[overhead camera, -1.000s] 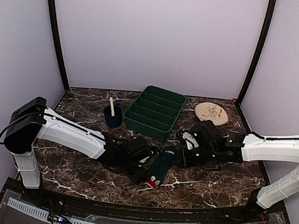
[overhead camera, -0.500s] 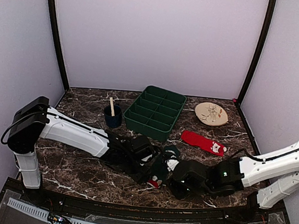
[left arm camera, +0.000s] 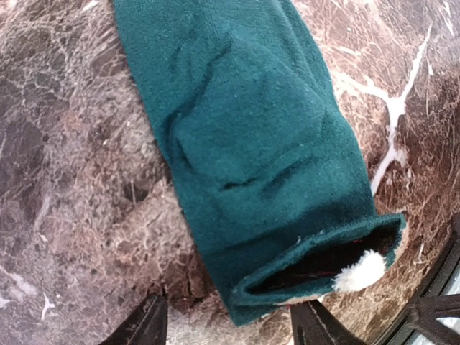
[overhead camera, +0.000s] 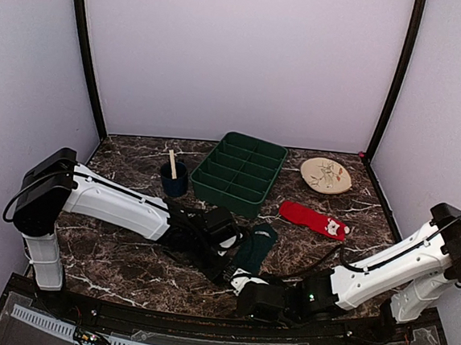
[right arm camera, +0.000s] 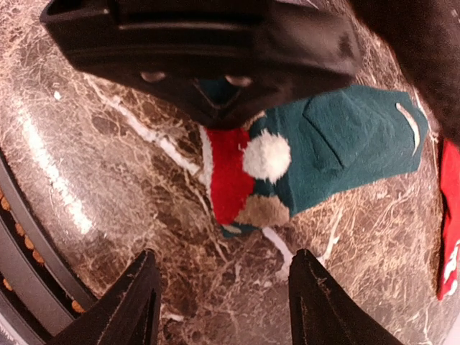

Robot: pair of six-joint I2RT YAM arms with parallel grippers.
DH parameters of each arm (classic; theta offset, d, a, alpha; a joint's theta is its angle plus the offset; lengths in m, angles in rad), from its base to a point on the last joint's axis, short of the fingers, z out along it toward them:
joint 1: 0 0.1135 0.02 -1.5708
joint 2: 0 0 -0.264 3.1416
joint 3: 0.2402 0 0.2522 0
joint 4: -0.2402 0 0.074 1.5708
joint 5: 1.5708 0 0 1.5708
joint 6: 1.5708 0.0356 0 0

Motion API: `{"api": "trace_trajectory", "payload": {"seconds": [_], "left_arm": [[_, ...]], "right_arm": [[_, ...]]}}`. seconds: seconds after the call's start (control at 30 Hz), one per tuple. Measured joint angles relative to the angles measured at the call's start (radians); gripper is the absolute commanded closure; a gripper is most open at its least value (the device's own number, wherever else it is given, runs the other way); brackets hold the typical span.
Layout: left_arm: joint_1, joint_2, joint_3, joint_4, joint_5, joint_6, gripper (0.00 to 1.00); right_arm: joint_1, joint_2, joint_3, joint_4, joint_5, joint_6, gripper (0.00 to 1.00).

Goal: Roll the socks
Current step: Roll the sock at the center of the board.

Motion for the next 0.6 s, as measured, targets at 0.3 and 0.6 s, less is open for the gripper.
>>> {"api": "trace_trajectory", "payload": {"seconds": [0.3,0.6], "left_arm": [[0.000,0.000,0.001,0.001,0.043,0.008,0.40],[0.010,0.002,-0.001,0.003,0.074,0.011,0.42]], "right_arm": [[-0.002,0.060,0.017,0.054,0.030,-0.109,0.44],[-0.053,0.077,0.004,0.112,0.032,-0.177,0.45]]}}
